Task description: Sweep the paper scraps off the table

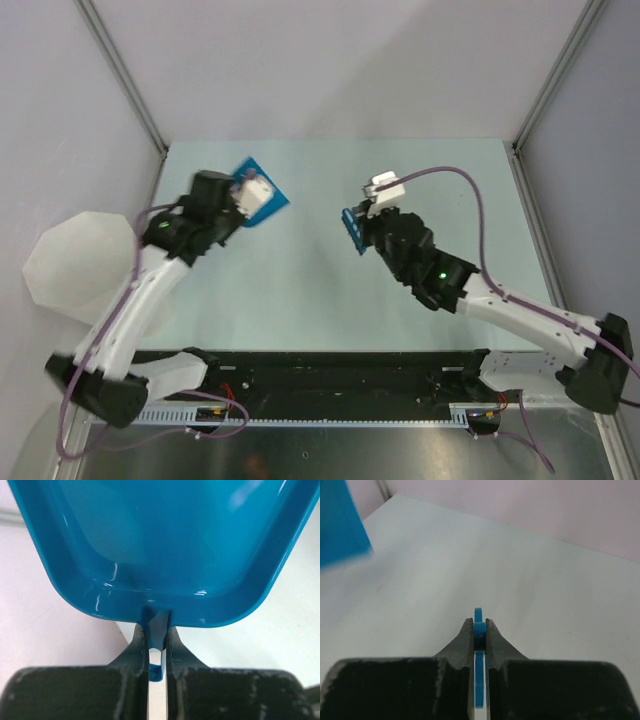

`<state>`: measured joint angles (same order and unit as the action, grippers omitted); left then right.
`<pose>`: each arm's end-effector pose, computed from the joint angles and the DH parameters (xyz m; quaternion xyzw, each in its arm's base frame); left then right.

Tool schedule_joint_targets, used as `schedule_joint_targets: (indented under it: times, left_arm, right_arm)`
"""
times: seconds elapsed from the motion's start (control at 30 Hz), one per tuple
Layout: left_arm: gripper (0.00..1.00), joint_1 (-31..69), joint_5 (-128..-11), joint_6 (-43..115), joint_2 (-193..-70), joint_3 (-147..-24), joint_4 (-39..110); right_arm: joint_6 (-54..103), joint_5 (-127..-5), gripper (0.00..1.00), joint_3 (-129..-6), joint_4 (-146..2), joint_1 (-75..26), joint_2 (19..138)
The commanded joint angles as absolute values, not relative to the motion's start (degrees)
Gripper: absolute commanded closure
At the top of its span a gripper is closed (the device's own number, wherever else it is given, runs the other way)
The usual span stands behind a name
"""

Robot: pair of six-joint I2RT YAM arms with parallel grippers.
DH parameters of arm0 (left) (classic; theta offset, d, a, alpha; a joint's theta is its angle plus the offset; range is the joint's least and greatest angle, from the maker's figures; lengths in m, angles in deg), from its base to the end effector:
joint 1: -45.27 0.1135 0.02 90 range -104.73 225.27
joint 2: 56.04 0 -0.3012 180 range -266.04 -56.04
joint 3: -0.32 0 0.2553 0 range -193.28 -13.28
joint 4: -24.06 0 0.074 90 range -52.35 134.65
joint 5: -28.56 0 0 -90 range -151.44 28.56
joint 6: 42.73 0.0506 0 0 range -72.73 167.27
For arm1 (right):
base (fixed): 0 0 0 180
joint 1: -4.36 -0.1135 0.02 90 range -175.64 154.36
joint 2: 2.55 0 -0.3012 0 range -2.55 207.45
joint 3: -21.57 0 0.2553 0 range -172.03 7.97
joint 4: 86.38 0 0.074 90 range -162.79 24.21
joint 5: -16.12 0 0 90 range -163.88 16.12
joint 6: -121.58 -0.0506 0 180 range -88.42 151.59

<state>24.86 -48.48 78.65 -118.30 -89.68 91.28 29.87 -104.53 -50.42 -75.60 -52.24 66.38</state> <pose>0.1923 -0.0594 0.4205 0.3491 0.8294 0.1421 0.4123 0.1774 0.2222 0.3924 -0.1805 0.7247 0.1353 0.6511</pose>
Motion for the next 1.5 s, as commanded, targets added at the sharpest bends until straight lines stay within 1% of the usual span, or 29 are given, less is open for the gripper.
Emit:
schedule_joint_targets:
  times: [0.0,0.03,0.1,0.13,0.17,0.27,0.4,0.63,0.67,0.7,0.73,0.77,0.8,0.83,0.87,1.0,1.07,1.2,1.33,1.4,1.47]
  left_arm:
    - [1.0,15.8,-43.0,76.5,-125.5,-84.8,91.5]
    - [1.0,13.8,-45.4,76.2,-128.7,-84.1,91.5]
    - [1.0,12.7,-47.9,75.8,-132.8,-84.3,91.4]
    - [1.0,12.0,-48.9,75.1,-137.5,-84.7,91.4]
    - [1.0,11.8,-50.3,74.9,-139.6,-85.7,91.4]
    - [1.0,11.4,-54.2,74.2,-147.6,-88.4,91.3]
    - [1.0,11.2,-59.4,74.6,-154.6,-90.7,90.9]
    - [1.0,10.7,-59.2,74.9,-163.2,-92.7,87.8]
    - [0.94,10.8,-59.1,75.0,-163.6,-93.1,87.5]
    - [0.86,10.8,-58.9,75.0,-163.9,-93.2,87.4]
    - [0.75,10.8,-59.2,75.2,-163.7,-93.3,87.4]
    - [0.46,10.7,-59.5,75.3,-163.1,-93.1,87.2]
    - [0.34,10.7,-59.8,75.6,-162.3,-93.2,87.1]
    - [0.15,10.9,-60.4,75.9,-160.1,-93.1,87.1]
    - [0.01,11.0,-60.9,76.0,-158.9,-93.3,87.1]
    - [0.0,13.0,-65.2,76.5,-150.3,-94.0,87.3]
    - [0.0,15.2,-68.5,75.8,-144.3,-94.0,87.4]
    - [0.0,21.4,-75.1,74.7,-135.7,-91.3,87.1]
    - [0.0,29.5,-74.3,72.2,-131.3,-85.0,84.9]
    - [0.0,32.2,-73.4,71.3,-128.7,-81.9,81.1]
    - [0.0,35.7,-71.9,70.7,-126.9,-77.5,76.3]
  right_arm:
    - [30.0,-108.2,1.0,-49.1,-74.1,-48.8,58.0]
    - [29.6,-108.2,1.0,-48.1,-73.8,-47.9,57.2]
    - [29.2,-108.2,1.0,-47.3,-73.1,-45.3,55.1]
    - [28.7,-107.8,1.0,-47.0,-71.2,-44.6,54.5]
    - [28.4,-107.5,1.0,-46.6,-70.7,-43.3,54.1]
    - [28.3,-106.8,1.0,-46.1,-69.4,-42.3,53.0]
    - [29.2,-105.5,1.0,-45.8,-68.1,-42.0,53.1]
    - [31.2,-106.0,1.0,-44.3,-69.4,-41.6,53.2]
    - [31.4,-106.0,1.0,-44.2,-69.5,-41.6,53.3]
    - [31.4,-106.0,1.0,-44.1,-69.7,-41.6,53.5]
    - [31.5,-105.9,1.0,-43.8,-69.8,-41.6,53.7]
    - [32.8,-105.2,1.0,-43.5,-69.8,-41.6,53.9]
    - [33.3,-104.7,1.0,-43.4,-70.0,-41.7,54.1]
    - [33.6,-104.6,1.0,-43.2,-70.1,-41.7,54.1]
    - [34.3,-104.1,1.0,-42.9,-70.2,-41.8,54.2]
    - [36.1,-103.1,1.0,-42.5,-71.9,-41.9,54.5]
    - [37.4,-101.6,1.0,-42.3,-72.3,-42.0,55.5]
    - [41.2,-100.2,1.0,-41.7,-78.0,-45.0,60.0]
    - [47.9,-102.4,1.0,-41.7,-86.6,-50.0,67.8]
    - [52.7,-100.9,1.0,-41.7,-92.7,-51.0,73.1]
    - [55.8,-95.7,1.0,-41.8,-98.5,-51.5,78.5]
